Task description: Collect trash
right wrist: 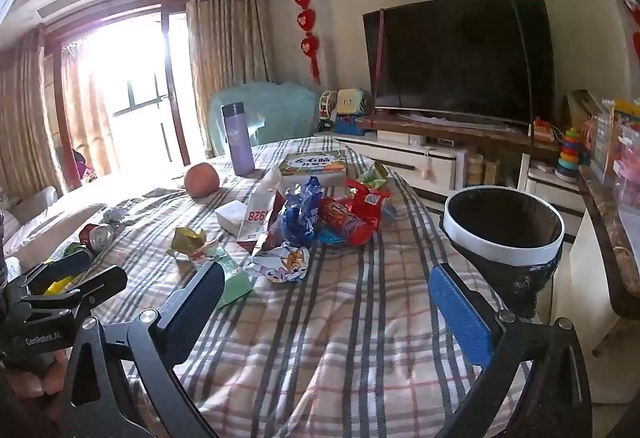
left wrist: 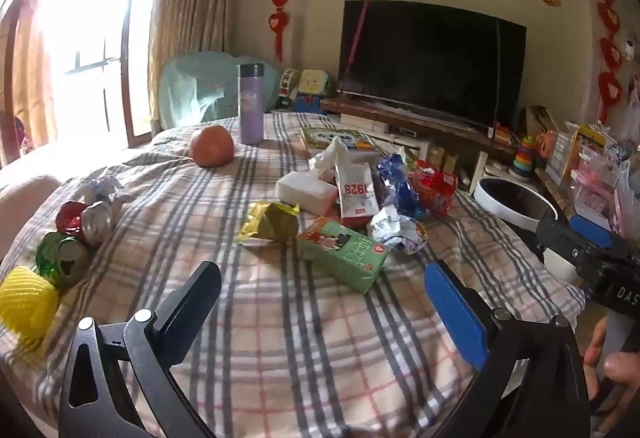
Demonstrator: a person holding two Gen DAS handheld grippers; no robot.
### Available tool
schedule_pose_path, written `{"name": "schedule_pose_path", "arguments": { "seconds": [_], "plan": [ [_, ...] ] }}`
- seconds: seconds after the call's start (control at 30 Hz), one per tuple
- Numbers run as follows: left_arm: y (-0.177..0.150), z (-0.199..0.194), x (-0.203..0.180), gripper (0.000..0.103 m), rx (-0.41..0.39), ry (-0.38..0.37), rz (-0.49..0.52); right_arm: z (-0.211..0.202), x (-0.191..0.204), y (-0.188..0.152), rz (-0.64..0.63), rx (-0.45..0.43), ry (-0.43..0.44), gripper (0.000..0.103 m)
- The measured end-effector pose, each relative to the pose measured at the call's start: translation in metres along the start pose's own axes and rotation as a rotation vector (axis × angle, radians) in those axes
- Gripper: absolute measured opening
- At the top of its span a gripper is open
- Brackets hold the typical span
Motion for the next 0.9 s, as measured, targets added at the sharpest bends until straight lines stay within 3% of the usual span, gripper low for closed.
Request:
{"name": "schedule_pose_path", "arguments": {
  "seconds": [0.1, 0.9],
  "plan": [
    [-0.001, -0.002, 0.002, 0.102, -0.006, 0.002, -0.004, 0.000, 0.022, 0.004, -0.034, -0.009, -0.008, 0.103],
    [0.000, 0.000, 0.004, 0.102, 0.007, 0.004, -0.008, -0.005, 0.019, 0.004, -0.002, 0.000, 0.020, 0.103]
  ]
}}
Point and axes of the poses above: each gripper's, at about its wrist camera, not at the fingertips, and z roughly the way its jaws point, x to its left, y to its top, the point moved 4 cm from there along z, roughly the way its jaws point, and after that the axes turned 10 degrees about z, right-handed, at the moved point
